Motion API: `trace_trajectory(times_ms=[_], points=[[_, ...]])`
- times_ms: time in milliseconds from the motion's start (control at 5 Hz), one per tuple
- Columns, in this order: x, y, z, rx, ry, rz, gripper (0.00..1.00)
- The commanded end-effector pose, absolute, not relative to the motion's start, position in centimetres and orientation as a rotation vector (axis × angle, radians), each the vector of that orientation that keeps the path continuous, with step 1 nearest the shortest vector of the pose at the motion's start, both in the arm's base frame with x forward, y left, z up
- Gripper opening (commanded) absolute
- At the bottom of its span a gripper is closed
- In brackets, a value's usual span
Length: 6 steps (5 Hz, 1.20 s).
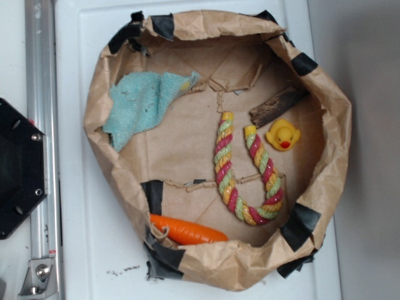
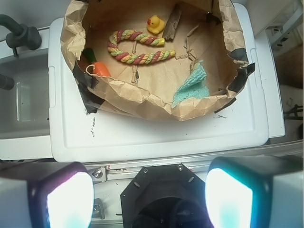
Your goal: Grab the blue cloth.
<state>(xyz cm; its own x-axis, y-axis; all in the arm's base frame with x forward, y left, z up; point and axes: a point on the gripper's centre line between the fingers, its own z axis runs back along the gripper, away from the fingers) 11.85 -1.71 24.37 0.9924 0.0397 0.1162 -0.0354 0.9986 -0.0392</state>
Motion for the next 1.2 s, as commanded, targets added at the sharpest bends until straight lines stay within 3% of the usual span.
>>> trace_trajectory(times_ms=[0, 200, 400, 600, 800, 1000], points=[[11.9, -1.7, 24.4, -0.037, -0.117, 0.038, 1.00], [16.9, 0.3, 21.2, 0.075, -0.154, 0.081, 1.00], [21.9, 1.0, 18.2, 0.116, -0.167, 0.044, 1.00], [24.9, 1.4, 14.8, 0.120, -0.150, -0.014, 1.00], [25.7, 1.5, 10.1, 0.102, -0.080, -0.091, 1.00], [24.2, 2.3, 6.9, 0.078, -0.020, -0.162, 1.00]])
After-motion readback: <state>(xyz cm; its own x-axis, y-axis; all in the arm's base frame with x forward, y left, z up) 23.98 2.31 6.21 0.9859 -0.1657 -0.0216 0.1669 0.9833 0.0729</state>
